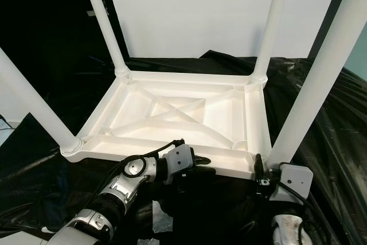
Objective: Building children table
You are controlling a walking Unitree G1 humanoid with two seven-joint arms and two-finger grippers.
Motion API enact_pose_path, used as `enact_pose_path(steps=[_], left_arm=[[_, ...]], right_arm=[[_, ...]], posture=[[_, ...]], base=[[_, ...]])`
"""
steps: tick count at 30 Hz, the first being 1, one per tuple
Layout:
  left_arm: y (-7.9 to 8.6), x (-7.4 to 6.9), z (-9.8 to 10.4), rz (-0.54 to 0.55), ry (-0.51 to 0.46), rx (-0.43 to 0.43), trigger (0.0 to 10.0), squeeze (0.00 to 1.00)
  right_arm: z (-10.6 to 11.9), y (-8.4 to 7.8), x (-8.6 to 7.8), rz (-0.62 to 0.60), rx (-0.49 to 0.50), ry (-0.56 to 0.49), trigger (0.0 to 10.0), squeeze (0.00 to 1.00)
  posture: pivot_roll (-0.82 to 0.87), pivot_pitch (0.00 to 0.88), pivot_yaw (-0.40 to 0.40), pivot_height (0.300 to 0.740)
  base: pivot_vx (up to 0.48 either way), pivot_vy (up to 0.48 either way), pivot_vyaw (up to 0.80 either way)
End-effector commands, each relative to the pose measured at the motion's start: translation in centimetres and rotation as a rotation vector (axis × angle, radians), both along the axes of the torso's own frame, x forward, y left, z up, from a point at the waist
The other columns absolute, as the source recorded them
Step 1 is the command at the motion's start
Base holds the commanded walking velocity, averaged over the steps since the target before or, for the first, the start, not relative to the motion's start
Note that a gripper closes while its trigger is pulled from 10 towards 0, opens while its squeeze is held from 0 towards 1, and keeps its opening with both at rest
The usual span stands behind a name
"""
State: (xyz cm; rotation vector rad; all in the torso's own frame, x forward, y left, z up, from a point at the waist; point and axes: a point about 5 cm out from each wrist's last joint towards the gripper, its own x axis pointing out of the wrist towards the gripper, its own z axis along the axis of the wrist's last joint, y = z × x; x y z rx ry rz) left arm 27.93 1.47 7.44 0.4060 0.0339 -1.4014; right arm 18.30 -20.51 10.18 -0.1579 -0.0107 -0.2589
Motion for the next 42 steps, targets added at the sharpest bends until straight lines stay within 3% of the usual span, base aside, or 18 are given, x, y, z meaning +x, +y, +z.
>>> enact_pose_path(steps=[1,3,4,5,6,7,11,12,19,21,28,29,30,39,41,42], left_arm=[[0.8,-0.8,-3.2,0.151,0.083,0.083,10.0,0.0],[0.8,-0.8,-3.2,0.154,0.083,0.082,10.0,0.0],[0.9,-0.7,-3.2,0.157,0.083,0.081,10.0,0.0],[0.9,-0.7,-3.2,0.158,0.083,0.082,10.0,0.0],[1.0,-0.8,-3.3,0.159,0.084,0.082,10.0,0.0],[0.9,-0.8,-3.3,0.159,0.085,0.082,10.0,0.0],[0.9,-0.9,-3.4,0.159,0.087,0.081,10.0,0.0],[0.8,-0.8,-3.3,0.159,0.086,0.08,10.0,0.0],[0.8,-0.6,-3.2,0.163,0.083,0.079,10.0,0.0],[0.8,-0.6,-3.2,0.164,0.082,0.078,10.0,0.0],[0.7,-0.7,-3.2,0.161,0.083,0.078,10.0,0.0],[0.7,-0.7,-3.2,0.161,0.083,0.077,10.0,0.0],[0.7,-0.7,-3.2,0.161,0.083,0.077,10.0,0.0],[0.8,-0.8,-3.2,0.159,0.084,0.079,10.0,0.0],[0.8,-0.8,-3.3,0.158,0.084,0.08,10.0,0.0],[0.8,-0.8,-3.2,0.157,0.084,0.079,10.0,0.0]], right_arm=[[-1.4,0.3,-0.1,-0.019,0.014,0.073,0.0,0.0],[-1.5,0.4,-0.1,-0.017,0.018,0.083,0.0,0.0],[-1.7,0.5,-0.1,-0.015,0.019,0.089,0.5,0.0],[-1.7,0.6,0.0,-0.006,0.015,0.094,10.0,0.0],[-1.7,0.7,0.1,0.002,0.008,0.092,10.0,0.0],[-1.6,1.0,0.3,0.035,0.012,0.086,10.0,1.0],[-1.5,1.4,0.7,0.144,0.011,0.09,10.0,1.0],[-1.3,1.4,0.9,0.236,-0.011,0.097,10.0,0.0],[-0.5,0.2,0.8,0.355,-0.058,0.097,10.0,0.0],[0.2,-0.9,0.7,0.455,-0.093,0.125,10.0,0.0],[0.7,-1.7,0.5,0.569,-0.126,0.181,10.0,0.0],[0.6,-1.9,0.3,0.609,-0.132,0.212,4.4,0.0],[0.6,-2.1,0.2,0.645,-0.139,0.238,0.0,0.0],[-0.8,-1.6,-0.2,0.673,-0.095,0.321,0.0,0.0],[-1.2,-0.9,-0.2,0.667,-0.059,0.317,0.0,0.0],[-1.7,0.3,-0.3,0.652,-0.015,0.306,0.0,0.0]], posture=[[-0.12,0.0,0.051,0.74],[-0.12,0.0,0.049,0.74],[-0.12,0.0,0.049,0.74],[-0.12,0.0,0.049,0.74],[-0.12,0.0,0.049,0.74],[-0.12,0.0,0.048,0.74],[-0.12,0.0,0.049,0.74],[-0.12,0.0,0.049,0.74],[-0.13,0.0,0.05,0.74],[-0.13,0.0,0.051,0.74],[-0.13,0.0,0.051,0.74],[-0.13,0.0,0.053,0.74],[-0.13,0.0,0.053,0.74],[-0.13,0.0,0.059,0.74],[-0.13,0.0,0.059,0.74],[-0.13,0.0,0.058,0.74]], base=[[0.0,0.0,0.0],[0.0,0.0,0.0],[0.0,0.0,0.0],[0.0,0.0,0.0],[0.0,0.0,0.0],[0.0,0.0,0.0],[0.0,0.0,0.0],[0.0,0.0,0.0],[0.0,0.0,0.0],[0.0,0.0,0.0],[0.0,0.0,0.0],[0.0,0.0,0.0],[0.0,0.0,0.0],[0.0,0.0,0.0],[0.0,0.0,0.0],[0.0,0.0,0.0]])
